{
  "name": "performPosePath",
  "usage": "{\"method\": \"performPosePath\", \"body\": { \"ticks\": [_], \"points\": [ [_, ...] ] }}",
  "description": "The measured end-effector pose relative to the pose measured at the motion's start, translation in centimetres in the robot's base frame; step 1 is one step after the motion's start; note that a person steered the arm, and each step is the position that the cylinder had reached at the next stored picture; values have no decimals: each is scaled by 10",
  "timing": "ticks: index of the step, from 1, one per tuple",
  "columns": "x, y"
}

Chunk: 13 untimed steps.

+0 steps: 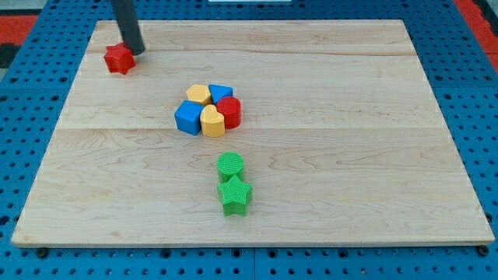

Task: Move the red star to the bottom of the blue cube

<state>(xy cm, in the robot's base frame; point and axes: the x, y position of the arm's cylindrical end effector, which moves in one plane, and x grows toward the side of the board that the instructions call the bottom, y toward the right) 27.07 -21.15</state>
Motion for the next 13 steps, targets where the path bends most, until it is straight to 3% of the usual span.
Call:
{"method": "performPosePath", "body": {
  "ticks": [1,3,5,8,10,13],
  "points": [
    [-11,-41],
    [24,-43],
    [43,44],
    [87,-31],
    [145,-10],
    [164,4]
  ]
}}
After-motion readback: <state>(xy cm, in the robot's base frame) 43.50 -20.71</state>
